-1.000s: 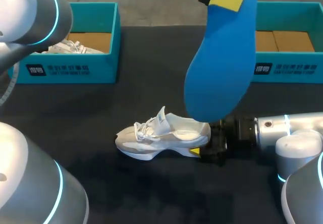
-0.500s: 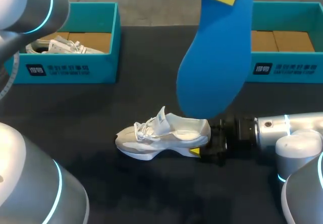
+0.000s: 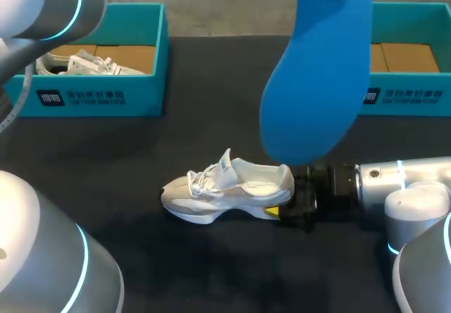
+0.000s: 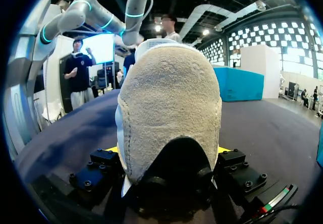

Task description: Take the shoe out of the shoebox, open the shoe tongue, remove and reinsert the insole, then place the shoe into the shoebox

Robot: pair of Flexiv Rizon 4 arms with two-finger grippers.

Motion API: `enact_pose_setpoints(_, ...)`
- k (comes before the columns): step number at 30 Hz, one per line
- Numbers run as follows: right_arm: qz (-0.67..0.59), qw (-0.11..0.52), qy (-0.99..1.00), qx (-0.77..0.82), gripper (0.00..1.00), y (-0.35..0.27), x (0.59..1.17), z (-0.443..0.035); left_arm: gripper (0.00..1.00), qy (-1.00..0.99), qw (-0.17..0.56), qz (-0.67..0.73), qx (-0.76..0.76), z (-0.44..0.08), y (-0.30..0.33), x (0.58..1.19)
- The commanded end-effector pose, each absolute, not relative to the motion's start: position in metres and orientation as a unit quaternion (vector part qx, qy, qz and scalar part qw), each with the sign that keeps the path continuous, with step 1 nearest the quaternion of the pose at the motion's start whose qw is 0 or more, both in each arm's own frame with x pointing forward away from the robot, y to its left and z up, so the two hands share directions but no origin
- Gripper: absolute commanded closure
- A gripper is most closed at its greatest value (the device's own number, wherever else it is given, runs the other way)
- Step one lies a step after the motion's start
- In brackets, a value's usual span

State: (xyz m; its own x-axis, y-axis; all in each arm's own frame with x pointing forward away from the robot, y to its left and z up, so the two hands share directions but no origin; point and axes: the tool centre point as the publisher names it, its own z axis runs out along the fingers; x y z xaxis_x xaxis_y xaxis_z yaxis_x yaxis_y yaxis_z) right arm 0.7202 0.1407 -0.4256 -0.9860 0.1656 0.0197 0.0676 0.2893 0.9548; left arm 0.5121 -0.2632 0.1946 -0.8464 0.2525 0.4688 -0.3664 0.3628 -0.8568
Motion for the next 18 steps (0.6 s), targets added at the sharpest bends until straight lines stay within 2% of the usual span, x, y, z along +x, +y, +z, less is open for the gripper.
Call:
enact_pose_setpoints(1, 0.589, 0.041, 0.804, 0.073, 1.0, 0.143, 0.72, -0.425, 1.0, -0.783, 0.268, 0.56, 0.036, 0.201, -0.269, 0.507)
enact_pose_setpoints(18, 0.589, 0.041, 0.804, 0.073, 1.0, 0.143, 0.72, -0.425, 1.0, -0.786, 0.27, 0.554, 0.056, 0.196, -0.258, 0.493)
